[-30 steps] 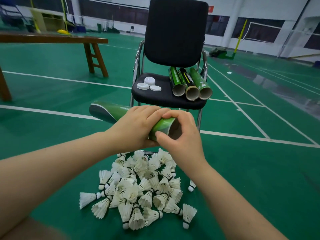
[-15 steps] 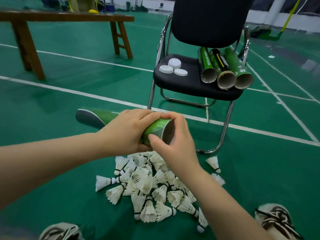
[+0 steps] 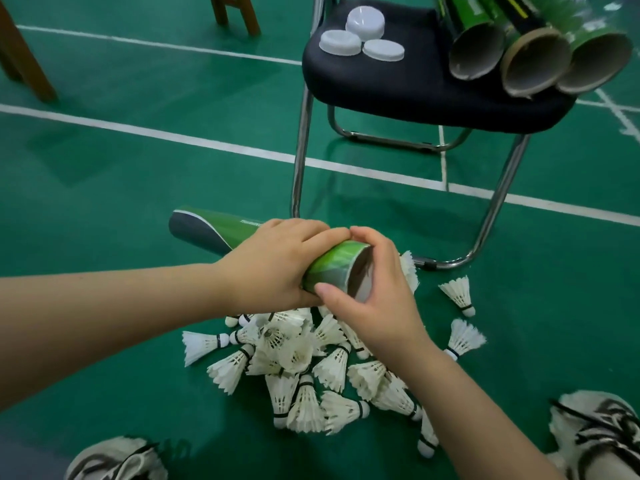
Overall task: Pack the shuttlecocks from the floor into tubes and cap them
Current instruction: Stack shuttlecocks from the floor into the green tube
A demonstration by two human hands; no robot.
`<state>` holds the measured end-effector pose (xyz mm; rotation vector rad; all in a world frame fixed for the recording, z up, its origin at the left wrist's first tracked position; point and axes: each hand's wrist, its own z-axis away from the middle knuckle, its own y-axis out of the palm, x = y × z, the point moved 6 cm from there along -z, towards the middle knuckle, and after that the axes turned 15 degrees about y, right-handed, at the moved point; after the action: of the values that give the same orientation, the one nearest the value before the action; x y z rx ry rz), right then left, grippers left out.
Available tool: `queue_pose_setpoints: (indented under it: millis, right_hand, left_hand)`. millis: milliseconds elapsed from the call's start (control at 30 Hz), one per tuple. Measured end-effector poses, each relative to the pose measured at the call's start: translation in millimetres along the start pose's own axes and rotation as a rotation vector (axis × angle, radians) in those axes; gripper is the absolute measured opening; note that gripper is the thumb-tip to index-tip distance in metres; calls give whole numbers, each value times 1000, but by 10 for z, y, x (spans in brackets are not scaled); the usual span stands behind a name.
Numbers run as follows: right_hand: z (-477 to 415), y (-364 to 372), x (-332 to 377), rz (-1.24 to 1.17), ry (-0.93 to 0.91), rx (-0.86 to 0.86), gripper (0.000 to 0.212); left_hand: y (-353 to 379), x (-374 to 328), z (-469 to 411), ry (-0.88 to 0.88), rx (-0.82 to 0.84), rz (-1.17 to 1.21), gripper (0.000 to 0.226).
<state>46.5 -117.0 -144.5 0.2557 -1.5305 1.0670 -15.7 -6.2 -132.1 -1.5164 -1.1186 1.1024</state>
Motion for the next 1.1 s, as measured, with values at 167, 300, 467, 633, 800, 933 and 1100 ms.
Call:
queue_pose_setpoints:
  millis: [167, 300, 467, 633, 800, 933, 1100]
  right_hand:
    - [-106, 69, -220, -90, 34, 24, 60]
    - [-136, 139, -316, -167, 79, 108, 58]
    - [-369, 71, -800, -329, 287, 108, 41]
    - [-469, 417, -1734, 702, 347, 179, 45]
    - [-438, 712, -1781, 1039, 30, 155, 41]
    - [-491, 804, -1831, 1188, -13, 181, 41]
    - [-576, 666, -1908, 1182, 79, 118, 27]
  left_hand:
    - [263, 79, -31, -35, 59, 57, 77]
    - [348, 115, -23, -48, 98, 55, 79]
    - [442, 165, 13, -103, 168, 7, 82]
    - [509, 141, 78, -176, 217, 21, 83]
    - [547, 40, 112, -167, 215, 59, 84]
    - [587, 30, 134, -165, 230, 64, 84]
    - [641, 78, 160, -189, 263, 80, 84]
